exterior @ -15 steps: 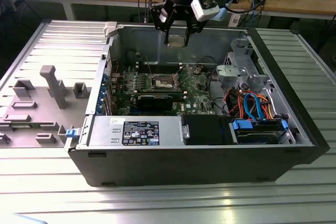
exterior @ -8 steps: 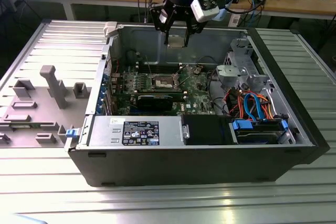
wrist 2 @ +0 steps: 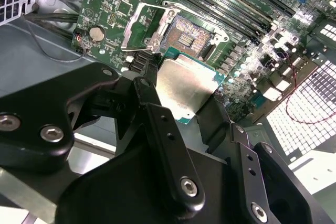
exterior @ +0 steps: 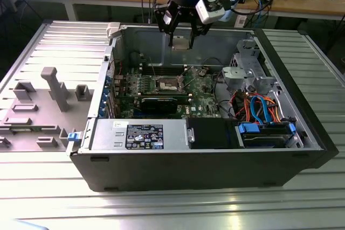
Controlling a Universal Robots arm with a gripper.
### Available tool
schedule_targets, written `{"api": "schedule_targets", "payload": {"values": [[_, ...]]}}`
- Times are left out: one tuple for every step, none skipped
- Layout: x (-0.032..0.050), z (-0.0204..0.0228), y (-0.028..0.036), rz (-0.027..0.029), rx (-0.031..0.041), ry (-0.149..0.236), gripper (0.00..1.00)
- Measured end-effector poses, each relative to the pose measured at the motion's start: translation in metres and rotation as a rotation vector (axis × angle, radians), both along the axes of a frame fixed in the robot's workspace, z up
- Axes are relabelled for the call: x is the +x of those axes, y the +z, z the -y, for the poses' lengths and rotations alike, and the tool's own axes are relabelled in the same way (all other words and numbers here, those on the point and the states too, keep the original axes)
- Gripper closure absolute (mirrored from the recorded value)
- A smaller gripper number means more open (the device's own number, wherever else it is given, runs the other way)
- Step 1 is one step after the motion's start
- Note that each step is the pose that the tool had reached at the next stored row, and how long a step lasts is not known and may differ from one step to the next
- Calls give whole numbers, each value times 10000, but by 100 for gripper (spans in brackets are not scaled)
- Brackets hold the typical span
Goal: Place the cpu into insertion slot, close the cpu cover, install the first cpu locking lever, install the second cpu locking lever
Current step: 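Place the cpu into insertion slot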
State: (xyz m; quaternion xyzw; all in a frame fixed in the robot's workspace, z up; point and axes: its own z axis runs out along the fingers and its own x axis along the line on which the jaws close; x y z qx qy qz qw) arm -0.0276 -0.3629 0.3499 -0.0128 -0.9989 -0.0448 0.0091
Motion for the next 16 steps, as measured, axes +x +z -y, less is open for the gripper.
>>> {"api": "schedule_targets", "payload": {"values": [[0, 0, -1, 0, 0, 0, 45], [0, 1, -6, 0, -1, 0, 45], [0, 1, -10, 0, -1, 0, 45], [0, 1, -11, 0, 0, 0, 45], [0, 1, -13, 0, -1, 0, 45], [0, 1, -15, 0, -1, 0, 45], [0, 1, -17, 0, -1, 0, 45], [0, 1, -18, 0, -1, 0, 45], [0, 2, -23, 0, 0, 0, 45], [0, 2, -26, 0, -1, 0, 45], [0, 2, -28, 0, 0, 1, 45], [0, 2, -30, 0, 1, 0, 45], [0, 2, -31, 0, -1, 0, 45], [0, 2, -34, 0, 0, 0, 45], [0, 2, -35, 0, 0, 0, 45], [0, 2, -37, 0, -1, 0, 45]]}}
